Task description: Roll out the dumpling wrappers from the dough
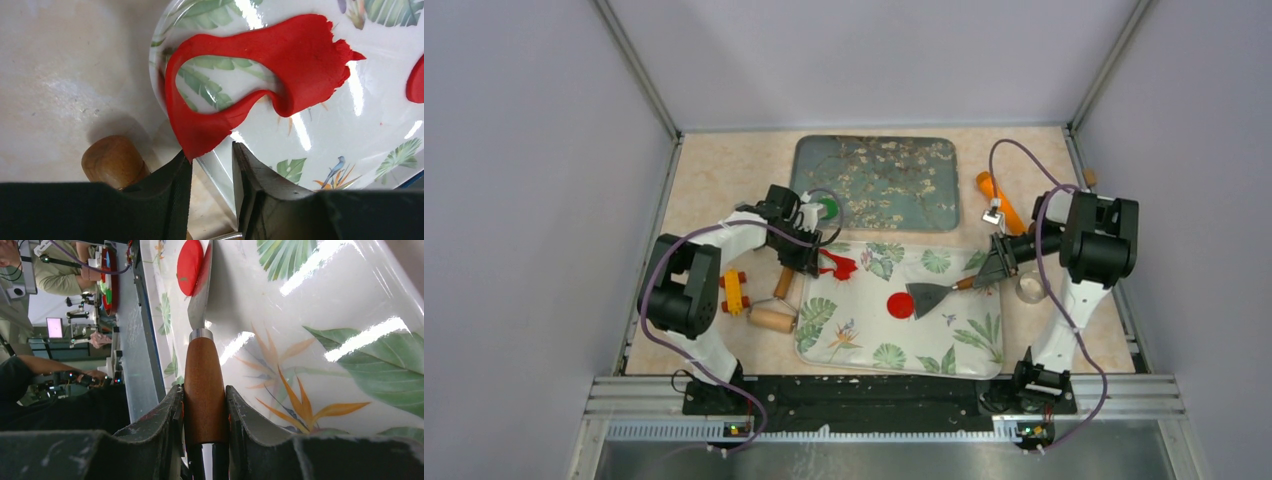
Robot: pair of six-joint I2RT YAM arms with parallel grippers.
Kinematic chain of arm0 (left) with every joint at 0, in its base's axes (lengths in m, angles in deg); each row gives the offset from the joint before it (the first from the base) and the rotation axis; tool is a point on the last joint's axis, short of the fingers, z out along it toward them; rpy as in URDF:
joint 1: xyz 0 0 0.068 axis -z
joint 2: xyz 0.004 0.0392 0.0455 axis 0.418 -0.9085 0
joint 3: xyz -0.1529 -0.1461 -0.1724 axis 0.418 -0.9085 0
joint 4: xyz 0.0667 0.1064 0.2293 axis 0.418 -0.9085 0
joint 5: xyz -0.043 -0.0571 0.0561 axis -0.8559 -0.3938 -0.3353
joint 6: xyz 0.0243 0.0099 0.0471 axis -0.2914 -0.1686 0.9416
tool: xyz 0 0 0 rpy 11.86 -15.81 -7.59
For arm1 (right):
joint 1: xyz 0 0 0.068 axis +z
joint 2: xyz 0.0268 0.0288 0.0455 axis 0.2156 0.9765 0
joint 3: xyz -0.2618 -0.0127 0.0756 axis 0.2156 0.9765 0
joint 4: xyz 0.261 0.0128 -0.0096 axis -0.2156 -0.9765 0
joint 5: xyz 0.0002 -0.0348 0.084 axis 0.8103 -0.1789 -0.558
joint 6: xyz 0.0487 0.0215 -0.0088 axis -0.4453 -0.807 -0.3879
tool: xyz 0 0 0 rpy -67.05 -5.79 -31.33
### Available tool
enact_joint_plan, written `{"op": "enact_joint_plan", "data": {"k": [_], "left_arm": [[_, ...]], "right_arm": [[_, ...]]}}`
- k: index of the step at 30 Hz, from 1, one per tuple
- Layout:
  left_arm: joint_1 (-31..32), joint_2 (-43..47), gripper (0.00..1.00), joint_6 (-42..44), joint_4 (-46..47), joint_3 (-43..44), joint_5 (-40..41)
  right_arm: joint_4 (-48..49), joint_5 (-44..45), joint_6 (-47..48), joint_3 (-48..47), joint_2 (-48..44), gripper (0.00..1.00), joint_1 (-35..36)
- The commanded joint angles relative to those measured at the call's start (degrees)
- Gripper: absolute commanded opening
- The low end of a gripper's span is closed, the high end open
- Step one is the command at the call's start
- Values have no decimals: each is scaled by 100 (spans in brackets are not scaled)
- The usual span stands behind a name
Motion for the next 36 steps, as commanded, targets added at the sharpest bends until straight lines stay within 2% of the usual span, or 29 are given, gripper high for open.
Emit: {"op": "enact_joint_plan", "data": {"k": [1,7,13,36], "left_arm": [[-20,-17,36,-60,-92,-109,-185],[-12,-45,21,-108,-60,-134,-271],[-12,-18,14,-136,-32,-198,-330],[-20,199,15,81,-151,13,-308]], "right_arm": [[433,65,180,-112,57,0,194],[453,82,181,-173,103,0,301],[327,-12,379,-182,214,0,306],[-311,-818,973,-241,321,0,574]]}}
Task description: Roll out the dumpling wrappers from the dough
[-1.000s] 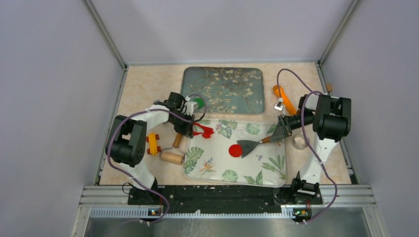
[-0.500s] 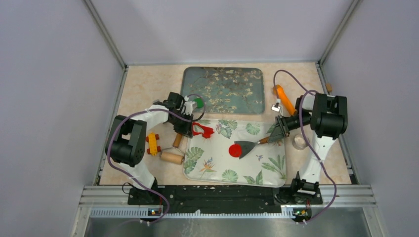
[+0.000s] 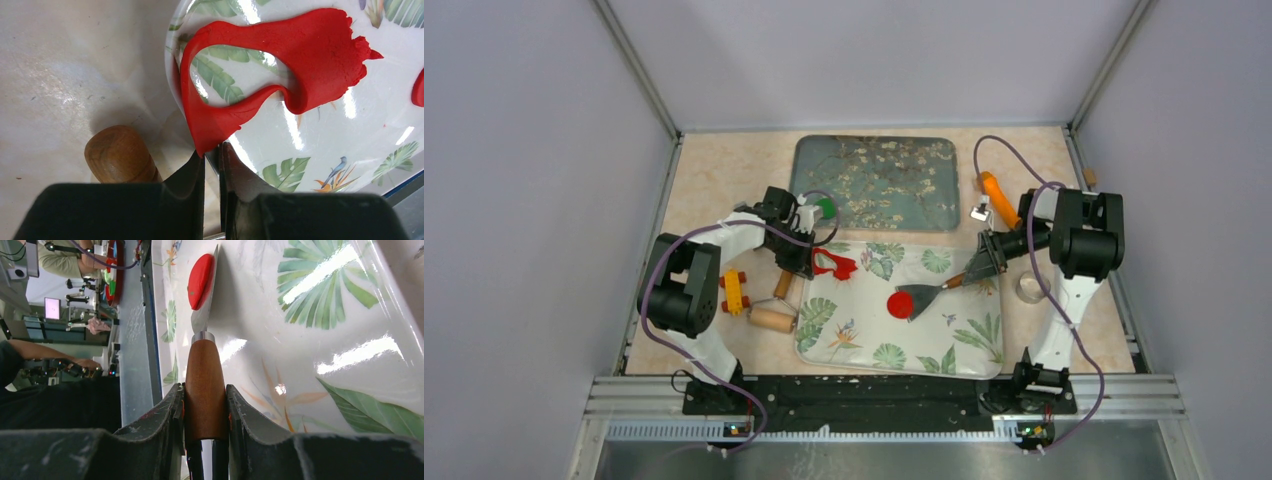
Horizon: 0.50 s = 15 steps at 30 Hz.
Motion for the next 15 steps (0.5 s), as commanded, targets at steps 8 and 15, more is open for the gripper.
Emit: {"op": "enact_joint_plan", "data": {"k": [8,15], "left_arm": [[81,280,14,395,-238,217,-348],[76,329,15,486,-245,241,-274]], "right_arm": [[-79,-1006,242,-15,106,0,89],[-81,-1335,-15,115,86,0,89]]}}
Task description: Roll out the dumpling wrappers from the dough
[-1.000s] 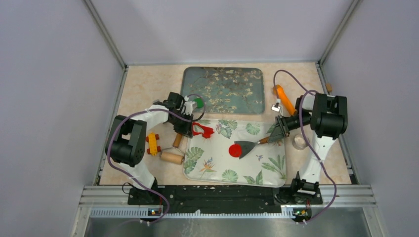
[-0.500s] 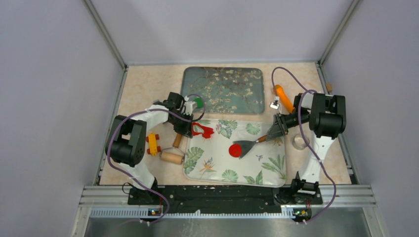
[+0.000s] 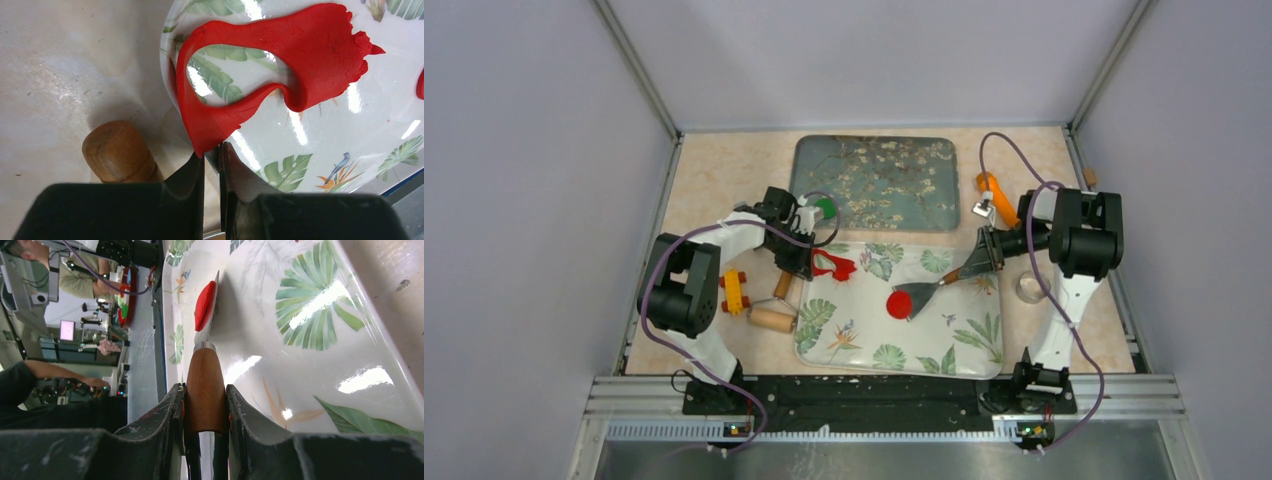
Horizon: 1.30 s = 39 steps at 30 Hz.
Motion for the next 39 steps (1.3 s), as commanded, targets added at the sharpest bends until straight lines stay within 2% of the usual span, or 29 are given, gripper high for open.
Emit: {"op": "enact_joint_plan", "data": {"k": [1,8,15,23,26,29,39], "left_arm": [[76,322,14,324,-97,241,-272],[67,341,15,314,-76,269,-315],[60,451,17,310,-155,393,-299],[58,641,25,651,-641,793,-620],[3,628,35,846,-850,901,-431],[-122,611,41,1003,-1096,1035,-381],[-345,806,44,1341,-1427,1296,-98]], "right_arm": [[-105,-845,-13,153,20,0,85],[-97,-1103,-90,312,-31,0,84],[-101,-1283,-340,10,-81,0,85],[-85,-1835,-987,-1105,14,0,132],[-84,-2065,-1177,-1542,202,0,183],[-86,-2282,-1304,-1992,428,0,304],[-62,-2448,-1837,-3605,1422,0,752]]}}
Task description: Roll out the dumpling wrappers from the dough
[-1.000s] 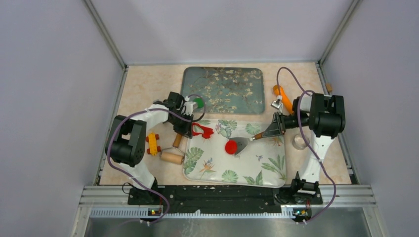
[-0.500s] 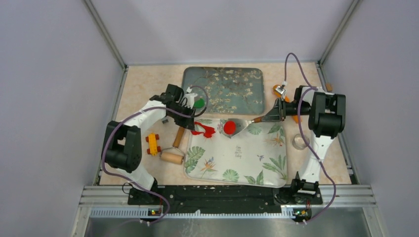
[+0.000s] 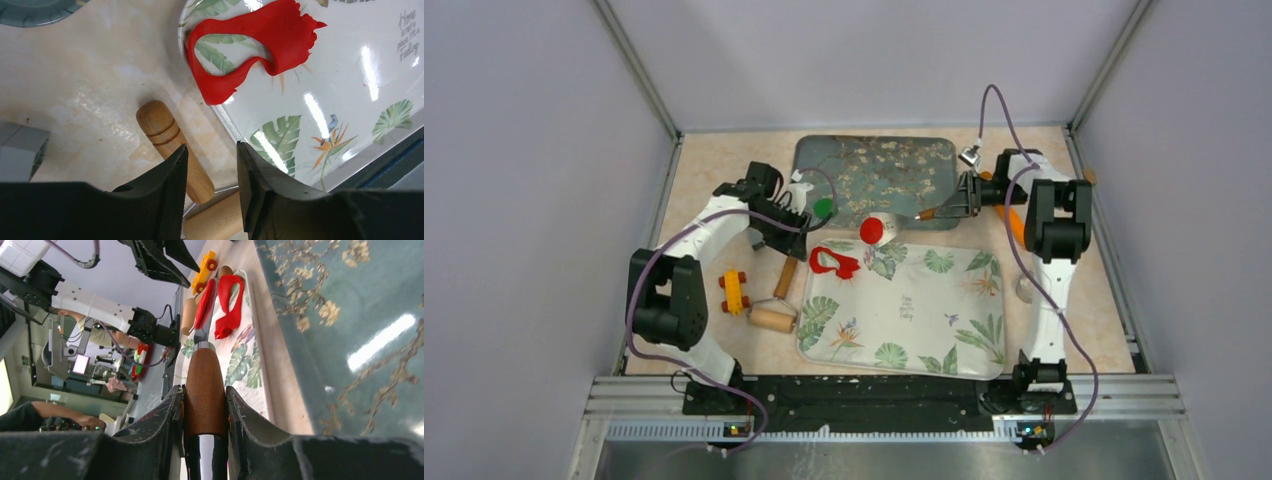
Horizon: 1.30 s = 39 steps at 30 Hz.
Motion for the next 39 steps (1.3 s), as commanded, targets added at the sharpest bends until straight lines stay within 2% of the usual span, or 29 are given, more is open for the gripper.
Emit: {"op": "enact_joint_plan", "data": {"k": [1,10,22,37,39], "left_arm": [[-27,325,44,317,-227,305,125],[-34,426,45,509,-563,238,159],[-27,274,46,764,-1148,475,160],[47,125,46,870,-1493,468,139],[52,114,46,868,-1500,454,126]], "right_arm": [[-48,-611,-297,-791,391,0,213],[-46,-881,-350,-1594,812,0,530],[253,-870,-632,-2607,1568,0,547],[2025,-763,-2506,-3325,2041,0,636],[2461,-527,-3074,-3312,1990,0,679]]}}
